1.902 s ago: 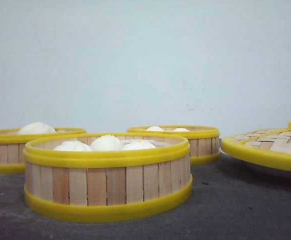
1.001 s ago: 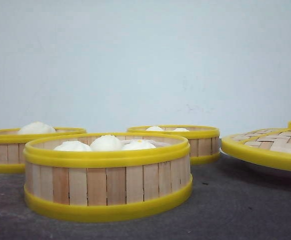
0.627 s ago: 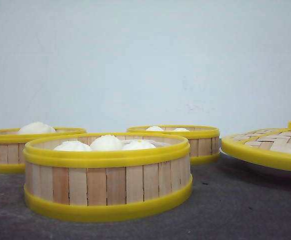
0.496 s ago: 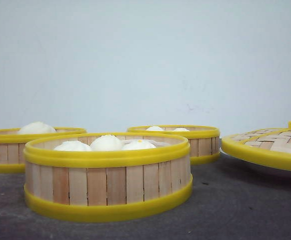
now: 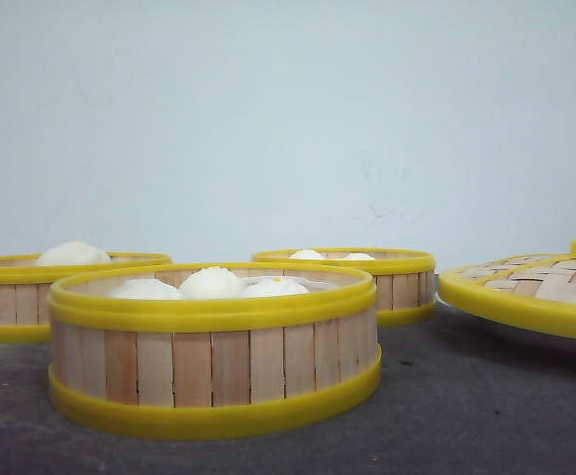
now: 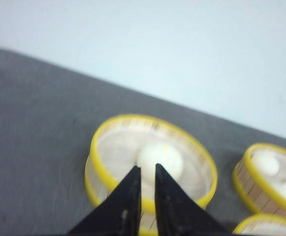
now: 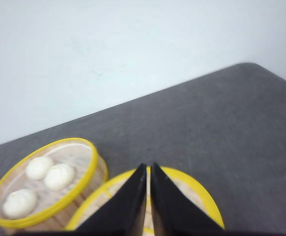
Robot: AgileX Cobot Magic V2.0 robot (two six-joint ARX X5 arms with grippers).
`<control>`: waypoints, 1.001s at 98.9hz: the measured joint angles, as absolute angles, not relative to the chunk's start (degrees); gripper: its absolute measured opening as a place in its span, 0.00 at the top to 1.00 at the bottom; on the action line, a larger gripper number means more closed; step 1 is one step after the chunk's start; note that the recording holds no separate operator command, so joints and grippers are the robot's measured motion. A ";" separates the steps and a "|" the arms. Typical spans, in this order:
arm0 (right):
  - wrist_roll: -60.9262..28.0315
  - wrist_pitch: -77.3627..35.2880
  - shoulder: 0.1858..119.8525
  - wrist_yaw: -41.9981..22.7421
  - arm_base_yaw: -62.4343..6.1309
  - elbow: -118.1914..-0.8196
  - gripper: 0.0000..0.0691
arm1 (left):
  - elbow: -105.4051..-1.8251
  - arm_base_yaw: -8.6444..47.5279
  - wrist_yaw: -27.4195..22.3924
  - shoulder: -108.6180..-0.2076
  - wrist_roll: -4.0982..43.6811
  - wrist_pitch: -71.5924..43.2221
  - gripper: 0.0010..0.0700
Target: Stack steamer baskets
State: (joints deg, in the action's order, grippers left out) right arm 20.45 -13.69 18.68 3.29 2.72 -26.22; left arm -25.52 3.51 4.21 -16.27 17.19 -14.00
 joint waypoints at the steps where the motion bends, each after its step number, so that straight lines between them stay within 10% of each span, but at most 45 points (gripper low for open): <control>1: 20.16 -14.13 19.35 3.62 2.72 -27.14 0.99 | -26.48 3.51 4.21 -17.02 17.06 -14.41 0.98; 38: 8.88 -29.08 36.05 5.96 -1.08 -54.39 0.98 | -50.30 3.51 2.57 -34.79 11.14 -23.90 0.97; 63: 8.08 -31.03 39.53 9.72 -4.32 -55.13 0.37 | -50.28 3.64 0.95 -37.12 10.07 -25.06 0.51; 99: 10.98 -31.09 57.45 15.00 -8.97 -64.86 0.31 | -50.28 3.66 -8.91 -39.03 10.07 -25.06 0.45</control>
State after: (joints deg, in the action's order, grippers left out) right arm 10.98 -31.09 57.45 15.00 -8.97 -64.86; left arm -50.28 3.66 -8.91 -39.03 10.07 -25.06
